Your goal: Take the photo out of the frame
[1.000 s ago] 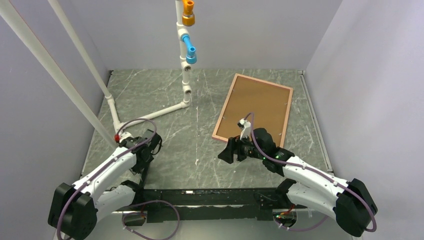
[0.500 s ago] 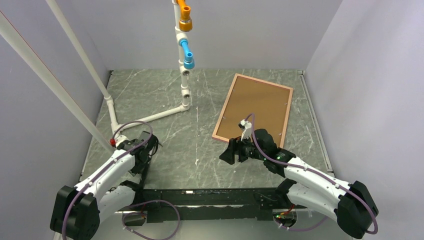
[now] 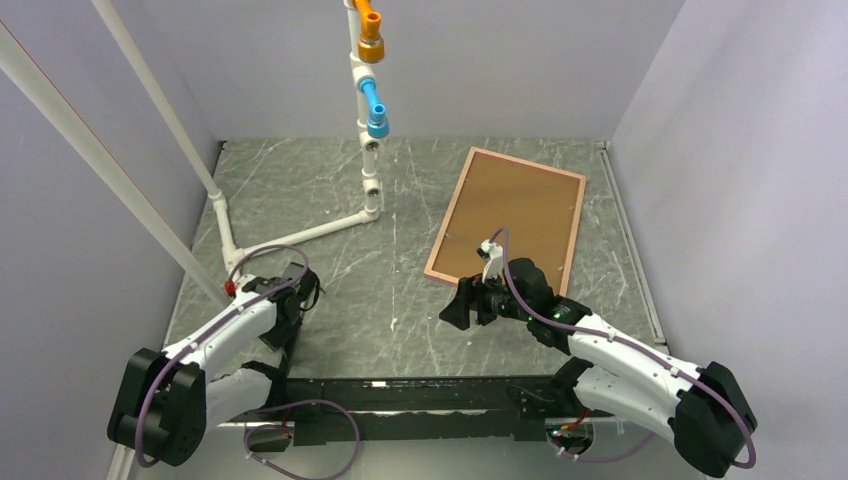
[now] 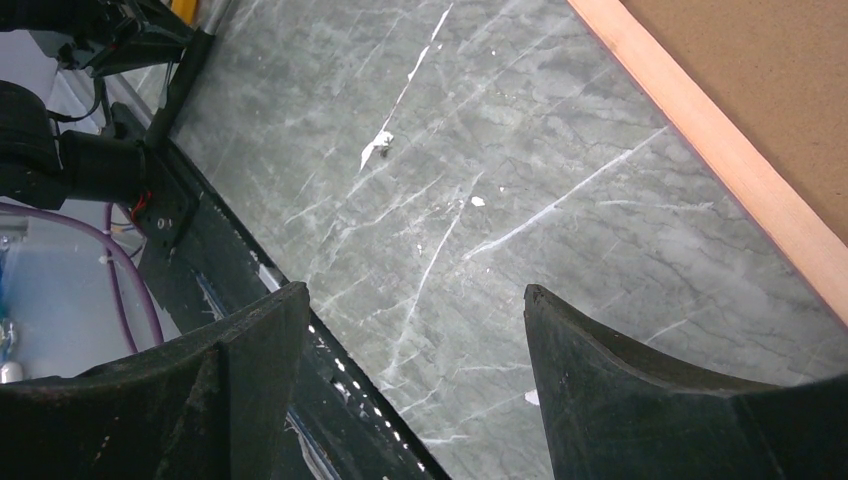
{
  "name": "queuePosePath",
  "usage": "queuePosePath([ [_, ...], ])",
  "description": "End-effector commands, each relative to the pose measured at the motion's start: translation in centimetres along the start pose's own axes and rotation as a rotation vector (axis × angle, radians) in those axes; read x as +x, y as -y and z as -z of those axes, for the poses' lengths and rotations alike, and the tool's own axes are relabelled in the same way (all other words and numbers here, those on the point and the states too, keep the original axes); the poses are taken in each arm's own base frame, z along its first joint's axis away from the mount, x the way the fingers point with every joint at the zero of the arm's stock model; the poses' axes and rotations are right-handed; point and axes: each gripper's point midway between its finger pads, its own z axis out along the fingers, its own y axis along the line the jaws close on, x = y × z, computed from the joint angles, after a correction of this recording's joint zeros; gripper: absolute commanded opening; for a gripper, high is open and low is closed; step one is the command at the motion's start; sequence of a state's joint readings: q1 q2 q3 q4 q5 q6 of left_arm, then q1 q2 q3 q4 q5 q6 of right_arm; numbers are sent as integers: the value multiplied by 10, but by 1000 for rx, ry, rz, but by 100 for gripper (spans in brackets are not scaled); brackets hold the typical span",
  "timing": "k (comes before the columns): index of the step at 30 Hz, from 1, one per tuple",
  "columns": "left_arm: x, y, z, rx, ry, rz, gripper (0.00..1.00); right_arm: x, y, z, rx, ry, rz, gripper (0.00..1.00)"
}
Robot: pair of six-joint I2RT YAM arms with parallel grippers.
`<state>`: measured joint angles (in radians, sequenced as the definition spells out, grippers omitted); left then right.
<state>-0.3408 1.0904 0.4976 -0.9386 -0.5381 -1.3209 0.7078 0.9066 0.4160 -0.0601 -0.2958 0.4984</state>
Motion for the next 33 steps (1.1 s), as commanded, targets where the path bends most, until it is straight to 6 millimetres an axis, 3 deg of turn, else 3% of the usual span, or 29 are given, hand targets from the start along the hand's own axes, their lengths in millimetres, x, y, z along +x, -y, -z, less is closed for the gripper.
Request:
queuePosePath([
  [1, 0, 4, 0, 13, -2, 29, 37, -17, -8, 2, -15, 50, 23, 80],
  [5, -2, 8, 0, 35, 6, 19, 30, -20, -9, 4, -13, 54, 30, 80],
  [12, -27, 18, 18, 46, 60, -26, 2, -24, -9, 9, 5, 59, 42, 80],
  [19, -62, 38, 57, 159, 131, -70, 0, -29, -4, 8, 50, 54, 43, 80],
  [22, -72, 60, 82, 305, 148, -157, 0, -30, 3, 7, 90, 52, 42, 80],
  [24, -75, 88, 104, 475, 150, -236, 0, -30, 11, 8, 134, 56, 36, 82],
  [28, -60, 141, 169, 915, 128, -473, 0, -34, 31, 13, 256, 84, 7, 98],
  [33, -60, 185, 246, 1234, 212, -699, 0, -48, 43, 27, 360, 153, -22, 100],
])
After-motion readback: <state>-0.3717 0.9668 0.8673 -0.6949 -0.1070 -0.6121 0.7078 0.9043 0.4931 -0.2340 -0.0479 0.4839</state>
